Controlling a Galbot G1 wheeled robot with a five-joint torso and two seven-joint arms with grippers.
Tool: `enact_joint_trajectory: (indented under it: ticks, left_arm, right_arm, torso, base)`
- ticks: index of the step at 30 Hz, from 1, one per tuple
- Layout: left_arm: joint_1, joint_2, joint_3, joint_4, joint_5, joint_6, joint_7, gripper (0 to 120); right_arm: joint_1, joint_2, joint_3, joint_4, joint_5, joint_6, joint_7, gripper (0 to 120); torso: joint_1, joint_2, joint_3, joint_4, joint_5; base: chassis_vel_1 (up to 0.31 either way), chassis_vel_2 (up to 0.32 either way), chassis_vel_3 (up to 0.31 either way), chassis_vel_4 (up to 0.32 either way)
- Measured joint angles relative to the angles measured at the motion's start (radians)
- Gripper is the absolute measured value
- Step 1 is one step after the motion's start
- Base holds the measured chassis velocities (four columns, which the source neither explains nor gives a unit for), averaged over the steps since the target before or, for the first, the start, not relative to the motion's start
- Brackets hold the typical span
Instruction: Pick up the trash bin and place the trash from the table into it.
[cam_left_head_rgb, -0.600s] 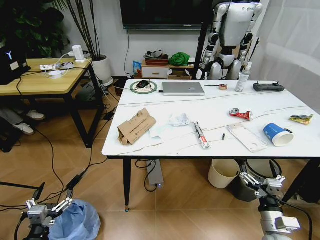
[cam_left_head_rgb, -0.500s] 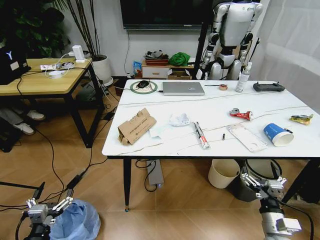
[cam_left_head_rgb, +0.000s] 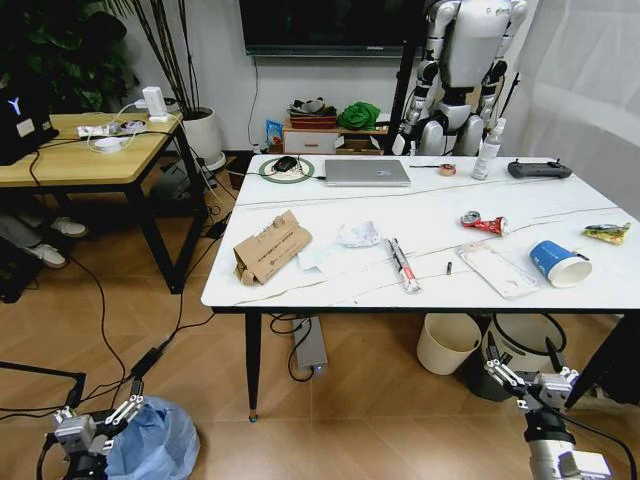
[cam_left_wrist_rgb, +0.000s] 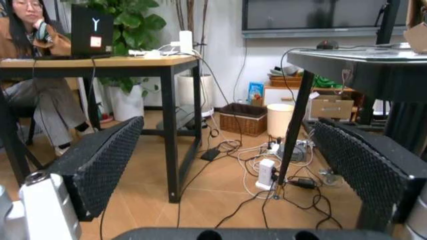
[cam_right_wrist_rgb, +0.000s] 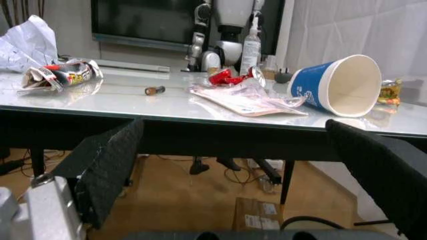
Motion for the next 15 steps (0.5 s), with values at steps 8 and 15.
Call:
enact_joint_trajectory:
  ticks: [8,15]
  left_arm:
    - [-0.003,-0.001,0.007,-0.004,0.000,0.012,-0.001,100]
    - [-0.001,-0.001,0.007,-0.005,-0.001,0.013,-0.002,100]
  right_arm:
    - [0.006,0.000,-0.003,0.004,-0.005,-0.003,0.003,100]
    - [0.004,0.000,-0.009,0.003,-0.011,-0.002,0.003,100]
  torso:
    - [-0.019,-0.043,-0.023,0.0000,0.0000]
    - [-0.034,-0.076,-0.042,0.0000,-0.0001]
  base:
    - [0.000,0.000,0.000,0.000]
    - [0.000,0.000,0.000,0.000]
